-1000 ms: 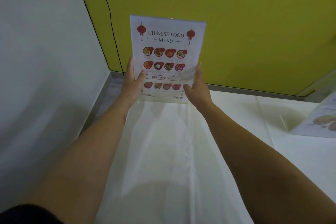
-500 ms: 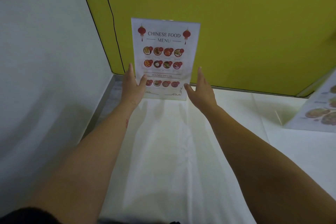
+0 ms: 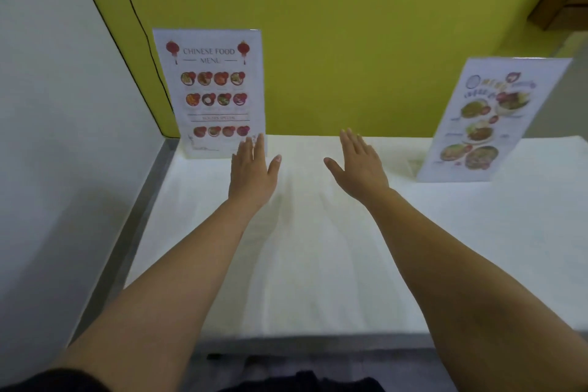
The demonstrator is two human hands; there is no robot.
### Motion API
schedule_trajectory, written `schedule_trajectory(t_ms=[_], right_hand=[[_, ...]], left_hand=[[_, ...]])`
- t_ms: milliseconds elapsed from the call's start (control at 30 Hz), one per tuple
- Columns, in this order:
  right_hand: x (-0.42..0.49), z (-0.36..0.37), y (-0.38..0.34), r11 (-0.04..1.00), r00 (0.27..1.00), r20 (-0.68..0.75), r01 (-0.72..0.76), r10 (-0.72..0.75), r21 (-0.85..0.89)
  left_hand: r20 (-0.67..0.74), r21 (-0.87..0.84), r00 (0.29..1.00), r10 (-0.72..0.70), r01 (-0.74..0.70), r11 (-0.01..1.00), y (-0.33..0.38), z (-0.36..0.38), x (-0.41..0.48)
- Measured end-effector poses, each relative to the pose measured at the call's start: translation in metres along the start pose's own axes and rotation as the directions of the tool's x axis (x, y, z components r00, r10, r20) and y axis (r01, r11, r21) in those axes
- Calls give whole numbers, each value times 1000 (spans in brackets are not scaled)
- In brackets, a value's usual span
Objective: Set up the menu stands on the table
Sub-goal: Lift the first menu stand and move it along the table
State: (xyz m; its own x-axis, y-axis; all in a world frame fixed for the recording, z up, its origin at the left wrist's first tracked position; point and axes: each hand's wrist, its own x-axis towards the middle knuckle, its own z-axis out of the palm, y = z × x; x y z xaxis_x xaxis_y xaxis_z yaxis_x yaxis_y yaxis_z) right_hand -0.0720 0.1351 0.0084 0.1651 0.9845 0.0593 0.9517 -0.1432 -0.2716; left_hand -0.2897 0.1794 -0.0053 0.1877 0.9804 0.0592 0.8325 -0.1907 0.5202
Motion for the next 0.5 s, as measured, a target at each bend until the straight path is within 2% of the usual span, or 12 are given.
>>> schedule_trajectory(t_ms=[200,500], right_hand=[[-61,-46,106,991,993,-7,-122,122,-60],[-113,-81,230,966,966,-50,-255,253,-40]], left_hand=[[153,44,988,27,-34,998,103,55,-34],[240,57,966,97,-113,992,229,121,-58]])
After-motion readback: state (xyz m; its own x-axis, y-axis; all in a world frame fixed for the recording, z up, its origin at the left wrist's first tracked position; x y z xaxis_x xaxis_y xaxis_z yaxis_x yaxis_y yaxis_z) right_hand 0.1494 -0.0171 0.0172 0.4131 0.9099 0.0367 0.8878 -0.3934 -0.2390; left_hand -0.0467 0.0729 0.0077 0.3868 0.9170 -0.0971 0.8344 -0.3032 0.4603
